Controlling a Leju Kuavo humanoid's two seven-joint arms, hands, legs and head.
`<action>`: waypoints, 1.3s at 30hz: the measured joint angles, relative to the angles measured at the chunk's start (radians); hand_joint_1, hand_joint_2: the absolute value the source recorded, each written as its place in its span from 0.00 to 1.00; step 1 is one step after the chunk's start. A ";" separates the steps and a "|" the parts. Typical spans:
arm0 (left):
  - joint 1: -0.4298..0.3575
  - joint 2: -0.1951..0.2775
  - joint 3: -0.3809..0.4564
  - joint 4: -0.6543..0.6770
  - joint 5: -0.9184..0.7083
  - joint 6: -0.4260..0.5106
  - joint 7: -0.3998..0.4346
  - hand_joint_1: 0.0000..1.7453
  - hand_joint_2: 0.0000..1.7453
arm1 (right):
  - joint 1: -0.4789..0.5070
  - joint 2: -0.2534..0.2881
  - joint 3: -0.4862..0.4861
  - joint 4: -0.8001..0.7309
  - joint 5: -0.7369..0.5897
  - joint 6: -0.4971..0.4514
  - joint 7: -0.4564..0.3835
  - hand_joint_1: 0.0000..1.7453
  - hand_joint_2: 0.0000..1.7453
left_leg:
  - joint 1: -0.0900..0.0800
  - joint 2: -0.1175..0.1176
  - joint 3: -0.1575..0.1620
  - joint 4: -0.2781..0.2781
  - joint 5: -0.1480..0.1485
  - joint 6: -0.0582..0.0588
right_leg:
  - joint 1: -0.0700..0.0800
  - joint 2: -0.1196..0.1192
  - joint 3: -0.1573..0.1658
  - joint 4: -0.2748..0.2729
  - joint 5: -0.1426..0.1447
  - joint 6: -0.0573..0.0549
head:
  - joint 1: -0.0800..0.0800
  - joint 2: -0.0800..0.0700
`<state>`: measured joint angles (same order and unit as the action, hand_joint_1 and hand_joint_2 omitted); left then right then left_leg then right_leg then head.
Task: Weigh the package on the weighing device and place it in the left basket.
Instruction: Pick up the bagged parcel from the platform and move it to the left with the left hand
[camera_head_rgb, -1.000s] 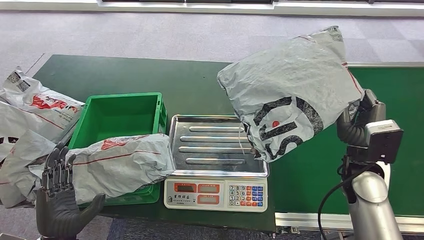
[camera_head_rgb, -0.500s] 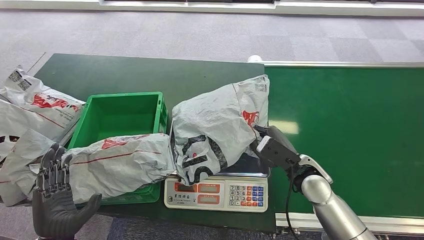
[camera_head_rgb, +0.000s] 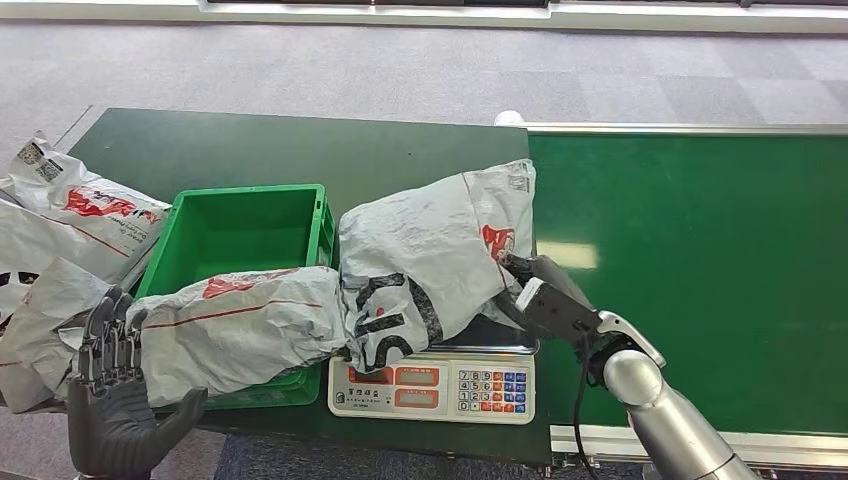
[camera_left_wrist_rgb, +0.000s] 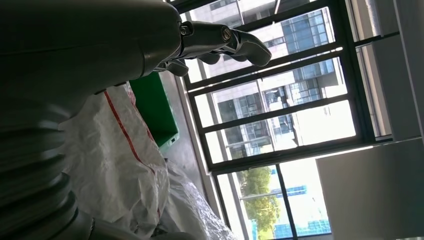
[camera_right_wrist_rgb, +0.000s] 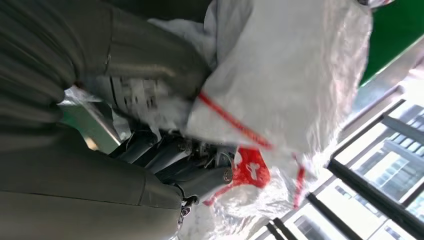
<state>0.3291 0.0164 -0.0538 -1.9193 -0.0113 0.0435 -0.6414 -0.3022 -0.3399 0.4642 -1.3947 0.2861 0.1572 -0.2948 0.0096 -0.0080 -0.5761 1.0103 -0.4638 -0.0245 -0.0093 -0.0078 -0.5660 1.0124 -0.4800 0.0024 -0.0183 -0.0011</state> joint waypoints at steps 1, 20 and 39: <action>-0.001 -0.002 0.000 0.000 -0.003 -0.004 0.001 0.00 1.00 | 0.000 -0.002 0.004 0.000 -0.003 0.007 -0.011 0.00 1.00 | 0.000 0.000 0.000 0.000 0.000 0.000 | 0.000 0.000 0.000 0.000 0.000 0.000 | 0.000 0.000; -0.016 -0.016 0.000 0.000 -0.011 -0.014 0.002 0.00 1.00 | -0.001 -0.010 0.024 0.000 -0.008 0.023 -0.028 0.00 1.00 | 0.000 0.000 0.000 0.000 0.000 0.000 | 0.000 0.000 0.000 0.000 0.000 0.000 | 0.000 0.000; -0.017 -0.018 0.000 0.001 -0.020 -0.024 0.003 0.00 1.00 | -0.002 -0.010 0.033 0.000 -0.008 0.025 -0.029 0.00 1.00 | 0.000 0.000 0.000 0.000 0.000 0.000 | 0.000 0.000 0.000 0.000 0.000 0.000 | 0.000 0.000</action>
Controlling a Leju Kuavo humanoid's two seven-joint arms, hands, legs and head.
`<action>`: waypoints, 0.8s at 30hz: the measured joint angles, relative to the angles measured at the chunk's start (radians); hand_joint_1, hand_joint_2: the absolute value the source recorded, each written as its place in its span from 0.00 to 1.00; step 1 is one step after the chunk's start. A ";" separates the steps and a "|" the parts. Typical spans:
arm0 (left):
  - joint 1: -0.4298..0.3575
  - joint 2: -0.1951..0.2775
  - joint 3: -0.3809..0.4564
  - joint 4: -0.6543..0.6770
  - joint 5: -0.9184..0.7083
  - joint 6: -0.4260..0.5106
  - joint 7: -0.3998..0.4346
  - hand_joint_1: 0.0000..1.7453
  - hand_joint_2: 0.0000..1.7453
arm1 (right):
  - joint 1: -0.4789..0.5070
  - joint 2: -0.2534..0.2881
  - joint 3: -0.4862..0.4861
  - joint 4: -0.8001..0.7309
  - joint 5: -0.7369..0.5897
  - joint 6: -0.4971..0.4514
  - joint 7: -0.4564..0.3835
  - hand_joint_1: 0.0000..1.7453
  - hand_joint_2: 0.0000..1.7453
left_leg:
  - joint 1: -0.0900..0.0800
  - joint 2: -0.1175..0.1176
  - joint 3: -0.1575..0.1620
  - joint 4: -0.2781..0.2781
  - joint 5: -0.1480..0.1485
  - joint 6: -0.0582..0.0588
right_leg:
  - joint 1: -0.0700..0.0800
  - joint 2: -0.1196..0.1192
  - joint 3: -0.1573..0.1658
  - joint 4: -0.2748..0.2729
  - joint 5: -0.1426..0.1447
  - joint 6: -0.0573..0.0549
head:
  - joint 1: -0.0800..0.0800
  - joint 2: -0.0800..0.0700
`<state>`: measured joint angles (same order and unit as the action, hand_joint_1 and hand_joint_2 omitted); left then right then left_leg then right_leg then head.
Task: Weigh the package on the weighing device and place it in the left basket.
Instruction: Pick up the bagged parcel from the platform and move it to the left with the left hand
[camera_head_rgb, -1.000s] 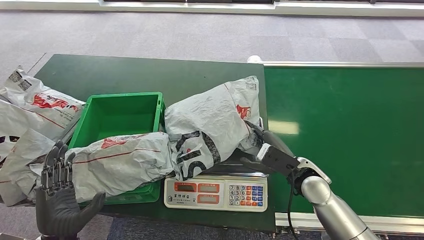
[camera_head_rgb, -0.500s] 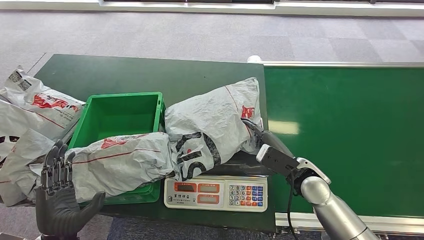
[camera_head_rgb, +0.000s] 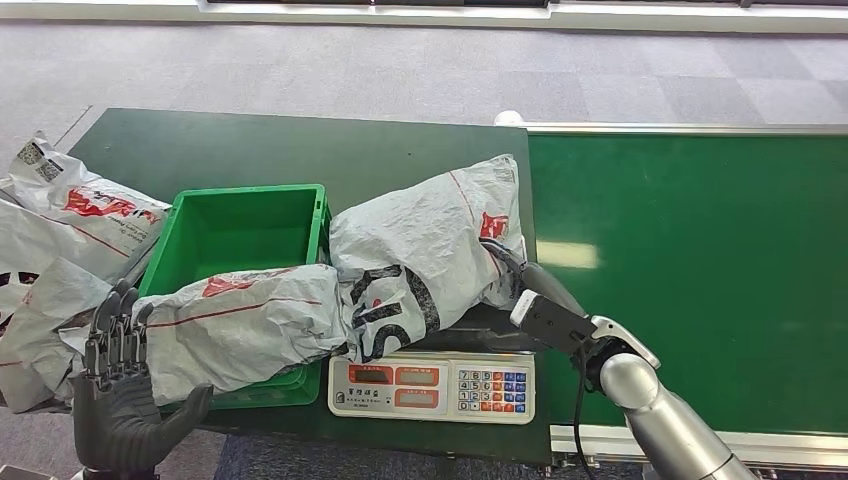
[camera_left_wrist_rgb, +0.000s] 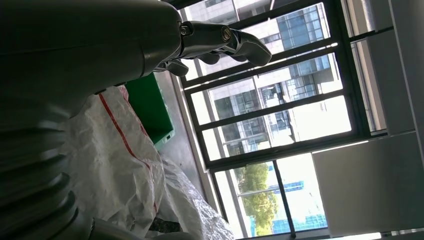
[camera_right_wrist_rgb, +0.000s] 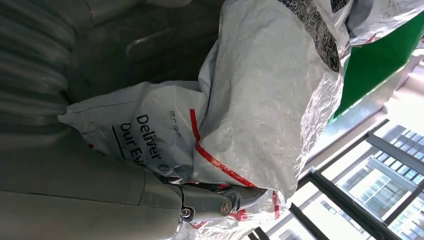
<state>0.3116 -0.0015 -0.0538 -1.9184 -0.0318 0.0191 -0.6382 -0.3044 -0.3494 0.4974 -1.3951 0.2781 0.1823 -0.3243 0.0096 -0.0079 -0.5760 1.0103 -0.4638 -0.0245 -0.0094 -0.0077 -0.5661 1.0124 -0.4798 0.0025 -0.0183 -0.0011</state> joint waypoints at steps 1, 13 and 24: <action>0.000 0.000 0.000 0.000 0.000 -0.001 0.000 0.00 1.00 | 0.000 0.000 0.001 0.000 0.000 0.000 0.000 0.00 1.00 | 0.000 0.000 0.000 0.000 0.000 0.000 | 0.000 0.000 0.000 0.000 0.000 0.000 | 0.000 0.000; -0.486 -0.091 -0.177 0.260 -0.648 0.082 0.522 0.00 1.00 | 0.321 0.069 -0.113 -0.330 -0.207 -0.464 -0.334 0.00 1.00 | 0.003 -0.043 -0.012 0.004 0.008 0.002 | 0.001 -0.044 0.003 -0.002 -0.003 0.001 | -0.006 0.000; -0.731 -0.102 -0.415 0.430 -0.776 0.129 0.582 0.00 1.00 | 0.497 0.116 -0.216 -0.549 -0.229 -0.568 -0.342 0.00 1.00 | -0.002 0.006 -0.006 0.004 0.002 0.007 | -0.004 0.007 -0.007 -0.001 0.007 0.007 | -0.006 0.000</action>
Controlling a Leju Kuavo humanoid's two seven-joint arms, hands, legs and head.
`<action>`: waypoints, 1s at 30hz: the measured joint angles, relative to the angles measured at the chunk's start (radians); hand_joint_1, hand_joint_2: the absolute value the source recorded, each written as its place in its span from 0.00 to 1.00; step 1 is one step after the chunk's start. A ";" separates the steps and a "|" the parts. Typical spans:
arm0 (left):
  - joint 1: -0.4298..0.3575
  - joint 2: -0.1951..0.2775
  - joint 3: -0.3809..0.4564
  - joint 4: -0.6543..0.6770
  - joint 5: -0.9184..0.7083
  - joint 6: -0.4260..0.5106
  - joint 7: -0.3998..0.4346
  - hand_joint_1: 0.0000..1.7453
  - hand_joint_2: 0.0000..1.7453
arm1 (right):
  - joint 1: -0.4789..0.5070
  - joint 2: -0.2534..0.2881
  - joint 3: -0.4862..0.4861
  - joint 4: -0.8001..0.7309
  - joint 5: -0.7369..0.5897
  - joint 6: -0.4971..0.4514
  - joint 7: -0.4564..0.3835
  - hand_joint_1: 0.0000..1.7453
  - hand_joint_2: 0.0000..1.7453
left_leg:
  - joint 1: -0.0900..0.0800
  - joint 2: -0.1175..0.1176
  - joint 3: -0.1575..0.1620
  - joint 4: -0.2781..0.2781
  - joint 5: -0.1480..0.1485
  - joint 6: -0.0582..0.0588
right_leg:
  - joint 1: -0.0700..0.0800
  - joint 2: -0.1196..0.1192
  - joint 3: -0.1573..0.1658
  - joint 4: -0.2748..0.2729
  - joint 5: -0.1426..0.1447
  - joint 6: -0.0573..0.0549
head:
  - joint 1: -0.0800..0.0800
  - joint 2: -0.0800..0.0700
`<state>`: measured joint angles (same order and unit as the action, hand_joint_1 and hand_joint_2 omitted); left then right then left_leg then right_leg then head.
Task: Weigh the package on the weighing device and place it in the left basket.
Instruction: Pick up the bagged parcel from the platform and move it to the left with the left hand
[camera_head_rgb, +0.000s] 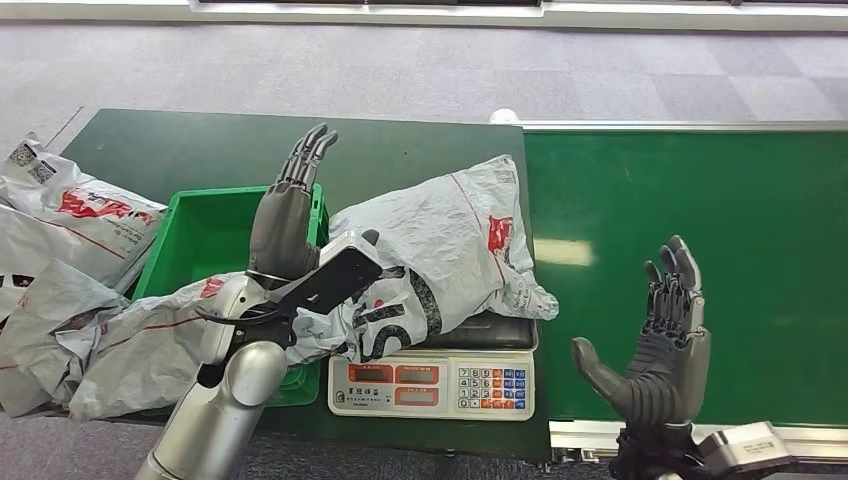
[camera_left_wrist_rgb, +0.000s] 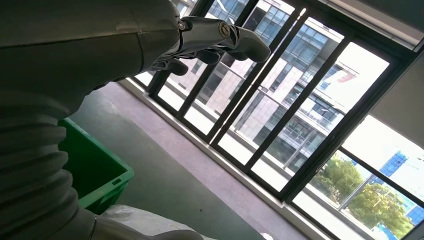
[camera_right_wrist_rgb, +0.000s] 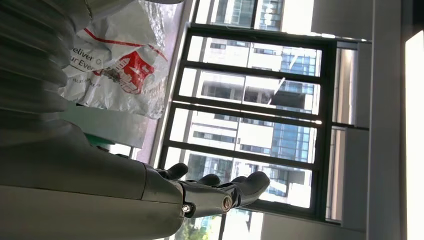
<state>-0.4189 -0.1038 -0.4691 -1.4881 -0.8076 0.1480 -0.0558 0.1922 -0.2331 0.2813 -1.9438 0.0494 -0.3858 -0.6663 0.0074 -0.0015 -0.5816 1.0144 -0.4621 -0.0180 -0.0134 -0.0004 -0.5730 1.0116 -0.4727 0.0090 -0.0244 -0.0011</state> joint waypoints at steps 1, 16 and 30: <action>-0.006 0.001 -0.005 0.005 0.003 0.000 0.000 0.00 1.00 | 0.004 0.001 -0.004 -0.008 -0.002 -0.002 -0.001 0.00 1.00 | 0.000 0.000 0.000 0.000 0.000 0.000 | 0.000 0.000 0.000 0.000 0.000 0.000 | 0.000 0.000; -0.028 0.007 -0.022 0.037 0.020 -0.002 0.010 0.00 1.00 | 0.025 0.004 -0.016 -0.038 -0.012 -0.017 -0.011 0.00 1.00 | 0.000 0.000 0.000 0.000 0.000 0.000 | 0.000 0.001 0.000 0.000 0.000 0.000 | 0.000 0.000; -0.089 -0.087 -0.136 0.444 -0.051 -0.230 0.194 0.00 1.00 | 0.002 0.061 -0.030 -0.072 0.031 -0.036 -0.014 0.00 1.00 | 0.000 0.000 0.000 0.000 0.001 0.001 | -0.001 0.001 0.000 0.000 0.001 0.001 | 0.000 0.000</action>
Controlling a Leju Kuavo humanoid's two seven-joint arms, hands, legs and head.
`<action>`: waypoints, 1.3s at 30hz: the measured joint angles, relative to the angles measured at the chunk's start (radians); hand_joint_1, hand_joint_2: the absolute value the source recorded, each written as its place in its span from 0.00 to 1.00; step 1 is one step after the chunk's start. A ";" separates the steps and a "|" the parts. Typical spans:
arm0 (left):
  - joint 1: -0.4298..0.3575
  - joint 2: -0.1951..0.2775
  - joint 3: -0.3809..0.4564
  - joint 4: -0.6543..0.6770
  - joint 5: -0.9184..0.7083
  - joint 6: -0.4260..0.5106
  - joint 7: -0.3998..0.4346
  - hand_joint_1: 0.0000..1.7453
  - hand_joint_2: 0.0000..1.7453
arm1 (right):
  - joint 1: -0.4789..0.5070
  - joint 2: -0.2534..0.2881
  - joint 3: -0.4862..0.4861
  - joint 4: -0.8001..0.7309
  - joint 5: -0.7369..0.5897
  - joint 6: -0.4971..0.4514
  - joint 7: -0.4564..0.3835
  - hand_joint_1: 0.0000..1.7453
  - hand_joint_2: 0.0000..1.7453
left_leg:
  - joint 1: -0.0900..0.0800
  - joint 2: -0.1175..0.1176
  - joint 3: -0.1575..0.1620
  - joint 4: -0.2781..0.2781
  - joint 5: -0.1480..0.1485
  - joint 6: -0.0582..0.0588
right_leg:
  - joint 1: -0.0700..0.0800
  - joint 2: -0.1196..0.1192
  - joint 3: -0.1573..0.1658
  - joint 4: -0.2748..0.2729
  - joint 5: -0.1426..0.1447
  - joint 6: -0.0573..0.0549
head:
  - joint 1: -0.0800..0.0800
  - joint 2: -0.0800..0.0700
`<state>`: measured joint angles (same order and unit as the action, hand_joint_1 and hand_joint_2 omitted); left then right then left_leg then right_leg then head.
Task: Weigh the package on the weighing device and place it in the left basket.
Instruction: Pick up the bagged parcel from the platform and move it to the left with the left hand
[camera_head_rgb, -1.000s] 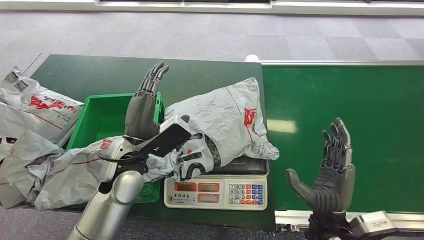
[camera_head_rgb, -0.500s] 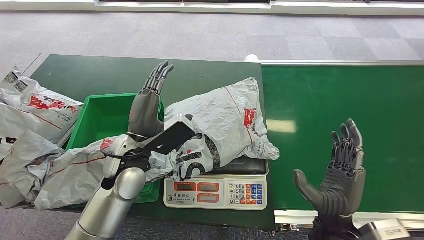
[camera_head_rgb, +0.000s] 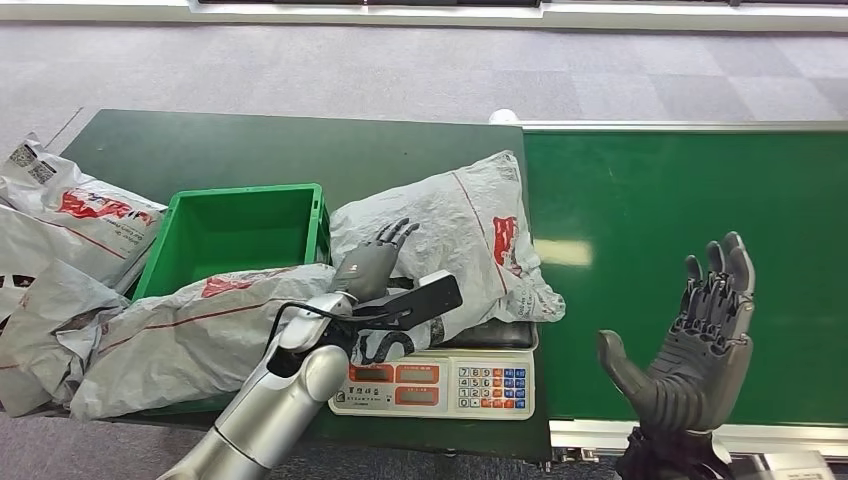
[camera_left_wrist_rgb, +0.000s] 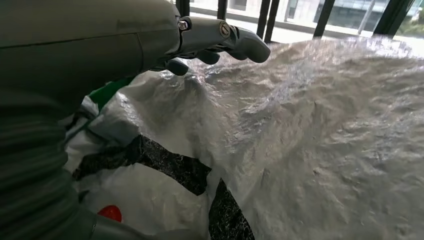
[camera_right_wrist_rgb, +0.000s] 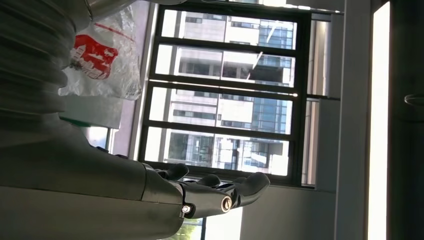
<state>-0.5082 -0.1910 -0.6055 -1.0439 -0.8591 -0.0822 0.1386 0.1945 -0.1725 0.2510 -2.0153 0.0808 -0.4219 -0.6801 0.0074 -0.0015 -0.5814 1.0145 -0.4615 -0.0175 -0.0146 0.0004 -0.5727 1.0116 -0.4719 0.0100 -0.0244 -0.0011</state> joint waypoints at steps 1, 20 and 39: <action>-0.007 -0.013 -0.009 0.040 -0.011 -0.001 0.005 0.00 1.00 | -0.006 0.004 0.000 0.000 0.001 0.001 0.002 0.00 1.00 | 0.000 0.000 0.000 0.000 0.000 0.000 | 0.000 0.000 0.000 0.000 0.000 0.000 | 0.000 0.000; -0.052 -0.087 -0.040 0.269 -0.056 -0.013 -0.004 1.00 1.00 | -0.042 0.089 -0.024 -0.006 0.029 0.133 0.040 0.00 1.00 | 0.000 0.000 0.001 0.000 0.001 0.001 | 0.000 -0.002 0.002 0.000 0.000 0.000 | 0.000 0.000; -0.049 -0.083 -0.020 0.250 -0.063 0.006 -0.004 1.00 1.00 | -0.062 0.117 -0.047 -0.005 0.029 0.164 0.049 0.00 1.00 | 0.000 -0.001 0.000 0.000 0.001 0.001 | 0.000 -0.001 0.002 0.000 0.000 0.001 | 0.000 0.000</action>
<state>-0.5567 -0.2739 -0.6250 -0.7935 -0.9219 -0.0759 0.1350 0.1328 -0.0551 0.2042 -2.0207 0.1102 -0.2575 -0.6313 0.0074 -0.0022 -0.5812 1.0143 -0.4606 -0.0166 -0.0142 -0.0010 -0.5707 1.0116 -0.4715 0.0106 -0.0244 -0.0011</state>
